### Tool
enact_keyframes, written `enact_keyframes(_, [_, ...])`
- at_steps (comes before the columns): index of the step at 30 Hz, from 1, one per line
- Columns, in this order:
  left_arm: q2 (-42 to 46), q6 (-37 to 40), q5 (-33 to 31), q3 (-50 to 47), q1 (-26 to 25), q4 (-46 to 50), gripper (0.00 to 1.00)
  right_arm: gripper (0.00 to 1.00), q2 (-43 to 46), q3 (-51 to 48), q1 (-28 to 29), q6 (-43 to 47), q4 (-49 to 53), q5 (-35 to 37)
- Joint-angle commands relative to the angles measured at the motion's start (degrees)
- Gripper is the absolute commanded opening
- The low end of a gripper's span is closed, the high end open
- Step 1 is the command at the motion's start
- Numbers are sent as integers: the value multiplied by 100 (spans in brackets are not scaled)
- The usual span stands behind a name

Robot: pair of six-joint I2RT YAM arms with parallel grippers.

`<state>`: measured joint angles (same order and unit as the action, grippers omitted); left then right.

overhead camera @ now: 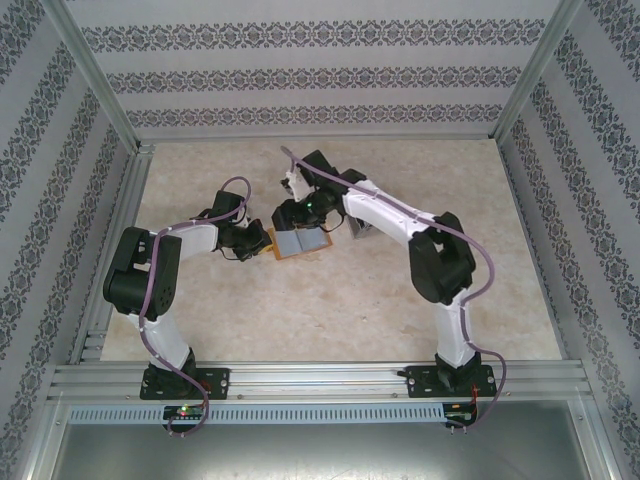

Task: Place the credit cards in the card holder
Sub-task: Flip over the card slot in the card holder.

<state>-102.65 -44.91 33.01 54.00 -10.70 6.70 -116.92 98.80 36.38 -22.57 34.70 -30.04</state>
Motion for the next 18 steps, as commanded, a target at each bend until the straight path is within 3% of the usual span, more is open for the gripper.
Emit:
enact_keyframes(1, [-115,-5,54,19,77,-210,0,51,101,-396,-255,0,120,733])
enact_keyframes(10, [-115,-9,65,19,82,-215,0,51,-256,-506,-360,116,274,1297])
enact_keyframes(18, [-124,-9,65,18,84,-217,0,51,-535,-353,-352,181,440,1334])
